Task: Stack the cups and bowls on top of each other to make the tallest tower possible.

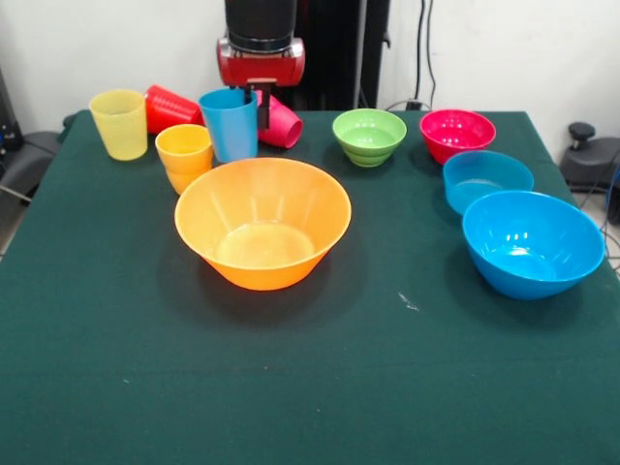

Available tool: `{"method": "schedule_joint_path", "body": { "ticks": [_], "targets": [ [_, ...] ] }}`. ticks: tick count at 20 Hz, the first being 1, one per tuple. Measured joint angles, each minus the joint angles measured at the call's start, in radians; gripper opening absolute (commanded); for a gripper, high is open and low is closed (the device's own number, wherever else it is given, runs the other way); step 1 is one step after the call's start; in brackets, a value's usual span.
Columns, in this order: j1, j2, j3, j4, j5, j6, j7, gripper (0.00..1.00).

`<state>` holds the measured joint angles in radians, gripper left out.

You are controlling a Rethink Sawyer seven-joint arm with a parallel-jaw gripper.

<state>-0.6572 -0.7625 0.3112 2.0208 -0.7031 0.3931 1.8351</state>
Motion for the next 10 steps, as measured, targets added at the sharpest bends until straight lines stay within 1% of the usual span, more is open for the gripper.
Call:
{"method": "schedule_joint_path", "body": {
  "ticks": [10],
  "targets": [
    [0.000, -0.078, 0.009, 0.026, 0.034, 0.002, 0.000, 0.00]
  ]
}}
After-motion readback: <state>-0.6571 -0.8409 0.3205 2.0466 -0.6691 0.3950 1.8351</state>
